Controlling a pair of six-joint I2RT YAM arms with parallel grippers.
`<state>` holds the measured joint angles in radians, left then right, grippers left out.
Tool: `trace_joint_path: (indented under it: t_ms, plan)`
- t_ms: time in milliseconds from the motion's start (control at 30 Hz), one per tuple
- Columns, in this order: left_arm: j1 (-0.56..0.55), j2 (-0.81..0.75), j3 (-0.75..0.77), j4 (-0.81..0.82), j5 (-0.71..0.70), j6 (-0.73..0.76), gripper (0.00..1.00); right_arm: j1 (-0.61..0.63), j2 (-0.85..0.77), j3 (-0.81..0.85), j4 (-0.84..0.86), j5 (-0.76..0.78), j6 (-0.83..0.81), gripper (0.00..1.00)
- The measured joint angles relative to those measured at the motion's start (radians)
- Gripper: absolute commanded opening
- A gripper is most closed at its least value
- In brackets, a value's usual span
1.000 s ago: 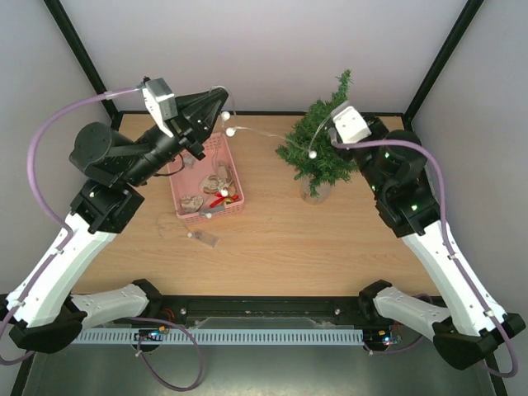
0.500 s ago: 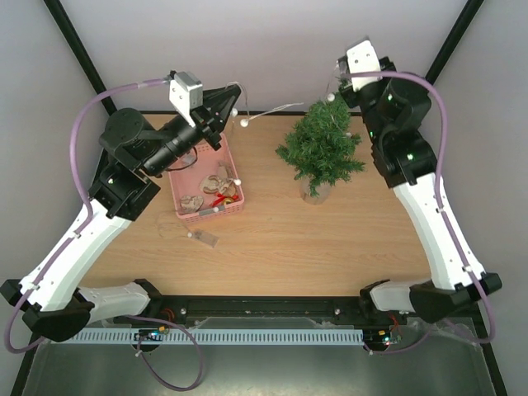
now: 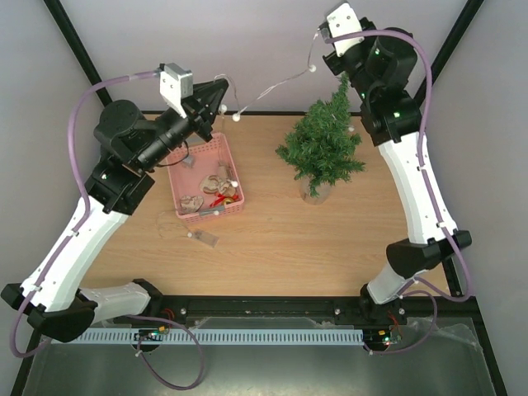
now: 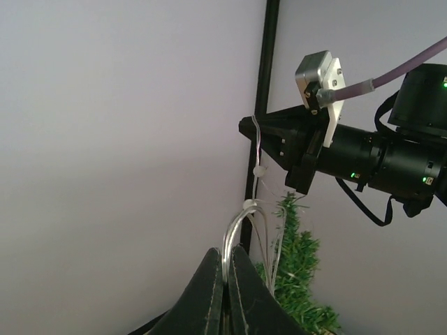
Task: Decorate the small christmas tree
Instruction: Wrap the decoration item around the Christmas tree.
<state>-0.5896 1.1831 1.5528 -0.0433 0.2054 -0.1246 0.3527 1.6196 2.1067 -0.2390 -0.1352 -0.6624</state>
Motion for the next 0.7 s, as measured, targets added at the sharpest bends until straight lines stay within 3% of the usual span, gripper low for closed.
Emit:
trace_joint_path:
  t_ms: [400,700]
  plan:
    - [0.097,-0.032,-0.060,-0.059,0.055,-0.027,0.02,0.000,0.094,0.012,-0.104,-0.169,0.001,0.02]
    - [0.107,-0.072,-0.128,-0.108,0.094,-0.037,0.02,0.052,0.101,-0.007,-0.182,-0.187,-0.024,0.02]
